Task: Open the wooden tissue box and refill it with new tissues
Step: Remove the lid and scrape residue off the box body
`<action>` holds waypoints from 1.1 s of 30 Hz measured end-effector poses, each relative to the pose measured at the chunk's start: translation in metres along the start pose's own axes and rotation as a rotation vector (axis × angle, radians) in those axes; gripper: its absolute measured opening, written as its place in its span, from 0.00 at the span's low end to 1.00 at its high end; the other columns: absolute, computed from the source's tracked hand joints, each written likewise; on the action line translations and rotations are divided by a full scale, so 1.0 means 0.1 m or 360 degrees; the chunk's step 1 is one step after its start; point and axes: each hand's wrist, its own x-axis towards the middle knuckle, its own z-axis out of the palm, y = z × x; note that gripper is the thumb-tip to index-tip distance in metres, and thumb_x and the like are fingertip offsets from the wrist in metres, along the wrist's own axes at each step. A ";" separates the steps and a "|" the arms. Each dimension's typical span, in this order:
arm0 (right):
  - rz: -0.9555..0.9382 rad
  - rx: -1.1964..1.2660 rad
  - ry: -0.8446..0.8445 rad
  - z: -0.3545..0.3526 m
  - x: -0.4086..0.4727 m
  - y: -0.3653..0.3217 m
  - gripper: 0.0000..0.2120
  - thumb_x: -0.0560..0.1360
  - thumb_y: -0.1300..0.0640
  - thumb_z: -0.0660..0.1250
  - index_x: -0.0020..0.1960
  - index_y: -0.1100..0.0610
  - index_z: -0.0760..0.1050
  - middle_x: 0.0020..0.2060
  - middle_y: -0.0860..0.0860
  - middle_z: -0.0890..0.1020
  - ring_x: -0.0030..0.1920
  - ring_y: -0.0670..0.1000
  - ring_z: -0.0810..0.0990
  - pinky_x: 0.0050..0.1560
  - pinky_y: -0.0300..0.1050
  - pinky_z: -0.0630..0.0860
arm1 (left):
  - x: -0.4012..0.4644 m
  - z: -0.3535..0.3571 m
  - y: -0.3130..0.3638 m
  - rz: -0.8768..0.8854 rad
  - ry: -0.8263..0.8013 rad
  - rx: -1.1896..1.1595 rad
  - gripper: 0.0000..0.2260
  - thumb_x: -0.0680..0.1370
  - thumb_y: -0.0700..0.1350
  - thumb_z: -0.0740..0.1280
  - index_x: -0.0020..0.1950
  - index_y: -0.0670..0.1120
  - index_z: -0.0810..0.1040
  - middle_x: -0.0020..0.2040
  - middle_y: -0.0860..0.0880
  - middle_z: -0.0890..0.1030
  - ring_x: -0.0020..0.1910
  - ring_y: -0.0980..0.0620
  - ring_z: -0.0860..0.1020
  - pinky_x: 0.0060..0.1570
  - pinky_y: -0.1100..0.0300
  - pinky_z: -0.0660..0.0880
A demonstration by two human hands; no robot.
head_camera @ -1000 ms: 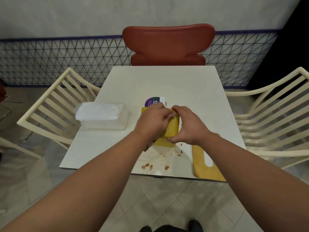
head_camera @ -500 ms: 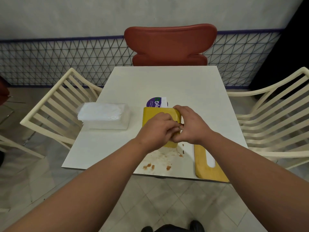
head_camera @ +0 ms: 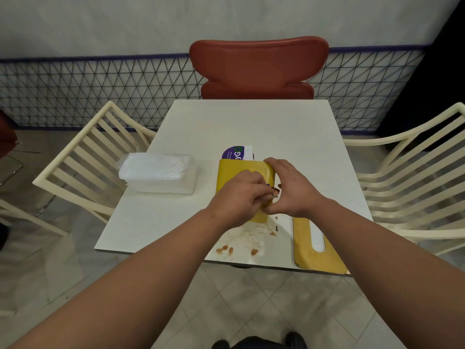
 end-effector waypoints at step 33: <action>0.0123 0.0084 0.0063 0.01 -0.02 -0.03 0.50 0.55 0.53 0.80 0.73 0.50 0.61 0.61 0.42 0.68 0.59 0.44 0.69 0.55 0.40 0.71 | 0.50 -0.12 -0.13 -0.0376 0.0020 0.0139 0.12 0.80 0.51 0.61 0.58 0.51 0.82 0.48 0.53 0.74 0.51 0.52 0.73 0.47 0.60 0.68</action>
